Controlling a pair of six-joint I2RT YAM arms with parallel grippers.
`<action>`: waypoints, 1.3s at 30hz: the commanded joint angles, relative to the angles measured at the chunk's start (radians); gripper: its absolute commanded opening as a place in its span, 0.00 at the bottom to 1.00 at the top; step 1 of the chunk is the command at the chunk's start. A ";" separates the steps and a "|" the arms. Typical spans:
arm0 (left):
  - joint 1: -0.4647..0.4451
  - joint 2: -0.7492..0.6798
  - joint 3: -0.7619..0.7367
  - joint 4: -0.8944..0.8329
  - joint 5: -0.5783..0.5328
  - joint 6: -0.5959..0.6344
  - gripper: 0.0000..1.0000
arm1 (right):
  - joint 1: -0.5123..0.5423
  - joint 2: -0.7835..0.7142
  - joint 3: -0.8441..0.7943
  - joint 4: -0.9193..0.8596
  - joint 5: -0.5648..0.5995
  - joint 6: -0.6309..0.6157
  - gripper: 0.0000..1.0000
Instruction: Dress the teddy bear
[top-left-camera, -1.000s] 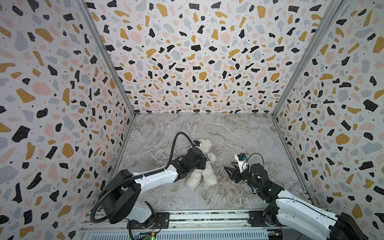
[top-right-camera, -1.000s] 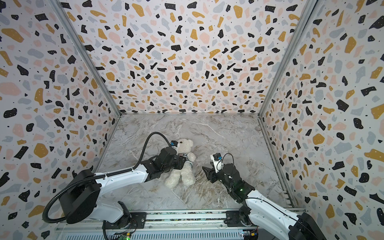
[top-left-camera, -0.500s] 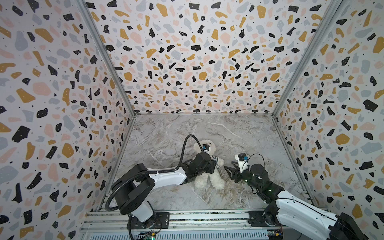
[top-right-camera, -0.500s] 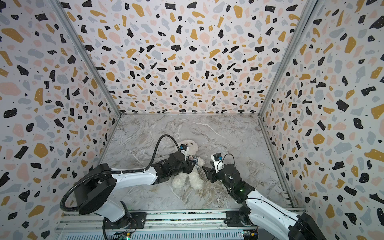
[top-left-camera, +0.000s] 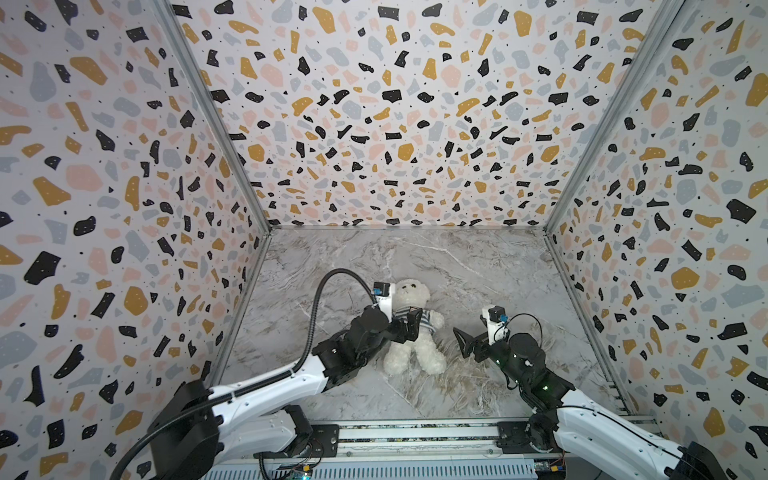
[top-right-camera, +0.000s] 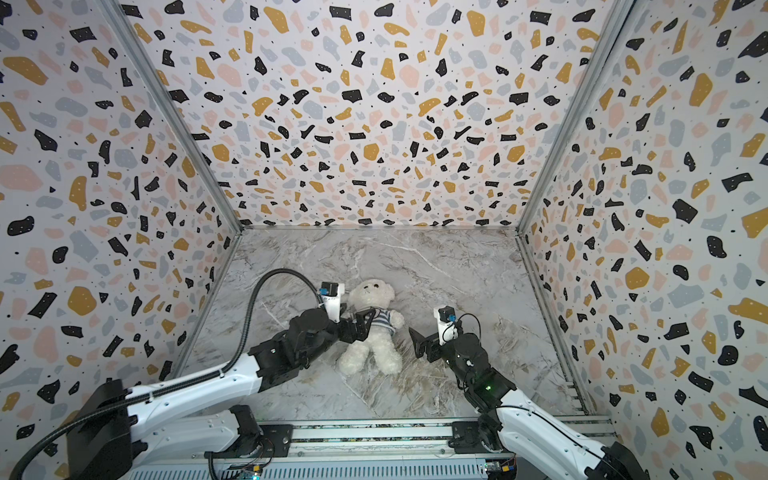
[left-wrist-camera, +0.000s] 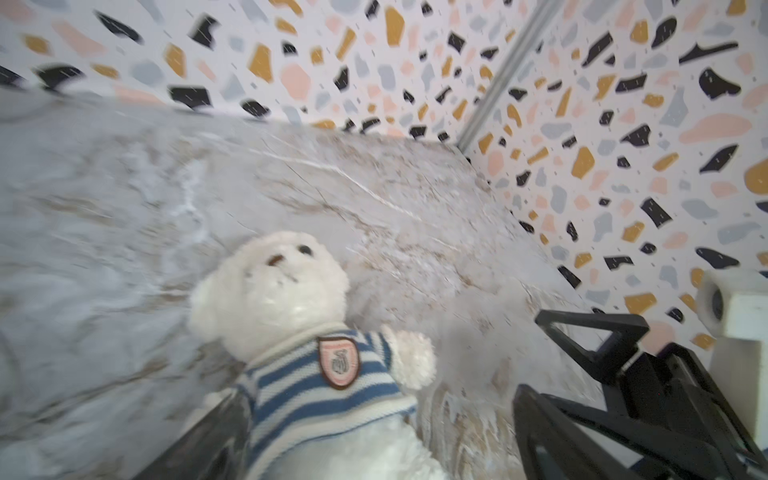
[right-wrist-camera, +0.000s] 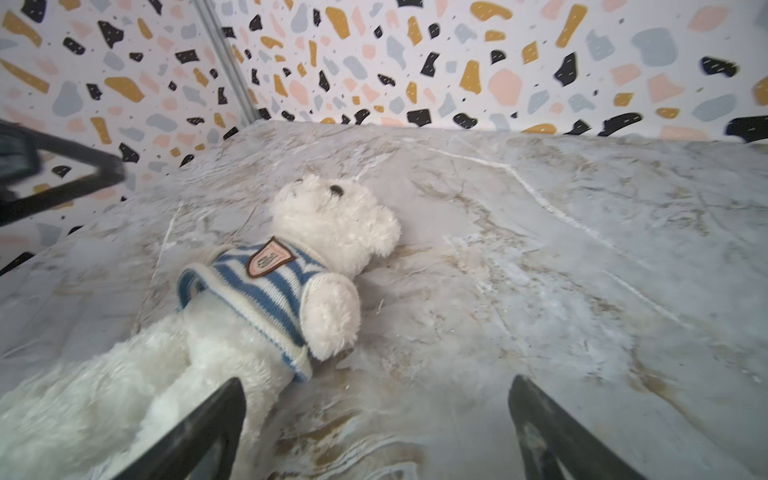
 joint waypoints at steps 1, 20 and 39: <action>0.053 -0.140 -0.081 -0.055 -0.256 0.039 1.00 | -0.029 -0.024 -0.011 0.045 0.125 -0.024 0.99; 0.361 -0.139 -0.456 0.514 -0.816 0.482 1.00 | -0.425 0.122 -0.067 0.401 0.112 -0.206 0.99; 0.612 0.276 -0.506 1.104 -0.450 0.553 1.00 | -0.547 0.536 -0.068 0.803 -0.032 -0.256 0.99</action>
